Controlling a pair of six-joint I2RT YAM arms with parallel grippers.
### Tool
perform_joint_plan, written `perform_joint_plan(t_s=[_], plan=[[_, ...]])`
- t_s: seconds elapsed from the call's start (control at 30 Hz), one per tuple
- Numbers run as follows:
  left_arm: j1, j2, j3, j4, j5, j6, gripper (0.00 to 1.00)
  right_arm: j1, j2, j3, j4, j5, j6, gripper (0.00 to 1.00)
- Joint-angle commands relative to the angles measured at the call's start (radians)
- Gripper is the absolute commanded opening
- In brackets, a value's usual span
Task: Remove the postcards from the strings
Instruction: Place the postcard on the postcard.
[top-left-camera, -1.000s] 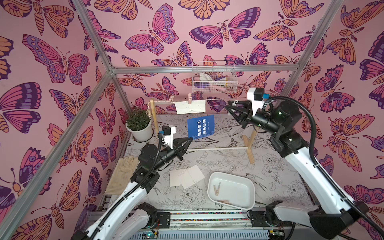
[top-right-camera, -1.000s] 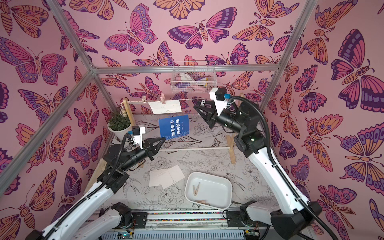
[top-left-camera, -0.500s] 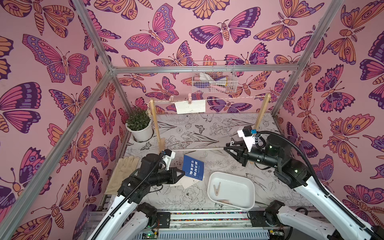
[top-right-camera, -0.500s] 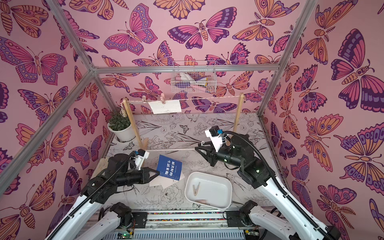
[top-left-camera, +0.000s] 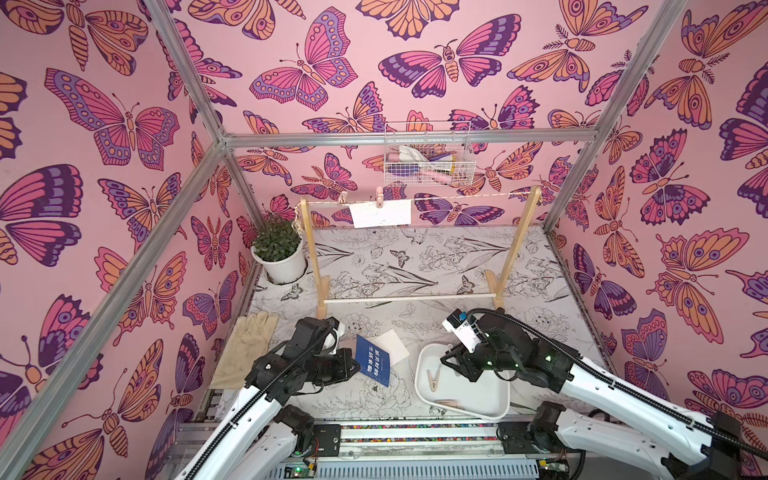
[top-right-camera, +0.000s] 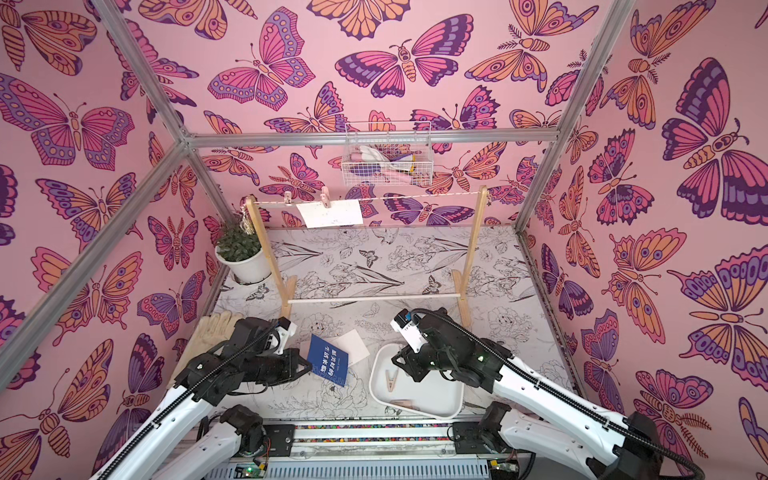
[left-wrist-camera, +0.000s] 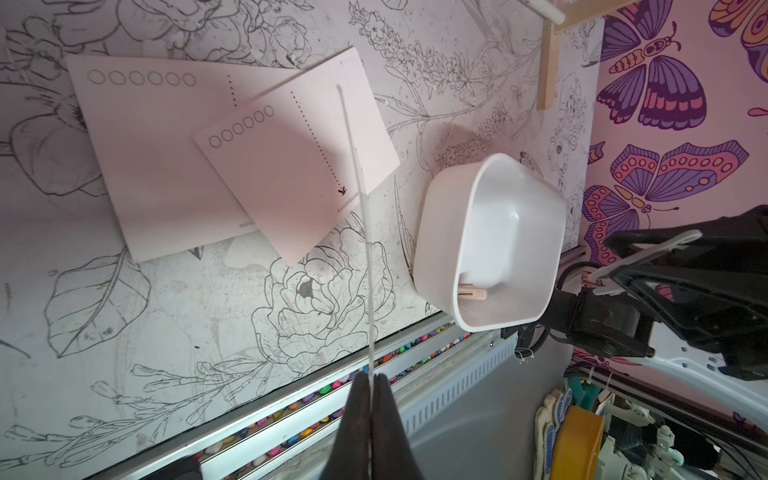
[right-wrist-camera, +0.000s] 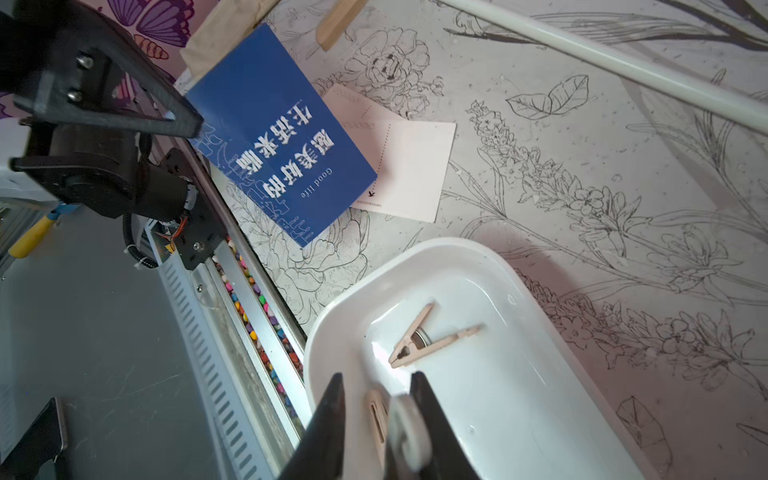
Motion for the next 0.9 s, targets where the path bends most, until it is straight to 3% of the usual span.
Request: perform_joint_plan(t_s=[0.0,0.23,0.3,0.47,0.57,0.87], plan=[[-0.001,-0.002,-0.016,-0.013,-0.07,-0.078,0.0,0.007,0.018,-0.016,0.016,0.026,0.012,0.05],[-0.001,-0.014,-0.059,0.065,-0.076,-0.132,0.01,0.008,0.074,-0.032,0.048,0.001,0.005,0.08],[-0.001,-0.012,-0.065,0.081,-0.074,-0.137,0.09,0.008,0.082,-0.035,0.052,0.001,0.005,0.12],[-0.001,-0.002,-0.05,0.08,-0.08,-0.128,0.48,0.008,0.095,-0.022,0.034,0.008,-0.017,0.38],[-0.001,0.002,-0.033,0.08,-0.1,-0.117,0.53,0.008,0.086,-0.018,0.027,0.026,-0.025,0.47],[0.005,0.001,0.029,0.096,-0.207,-0.079,0.61,0.007,0.042,0.02,-0.006,0.089,-0.049,0.51]])
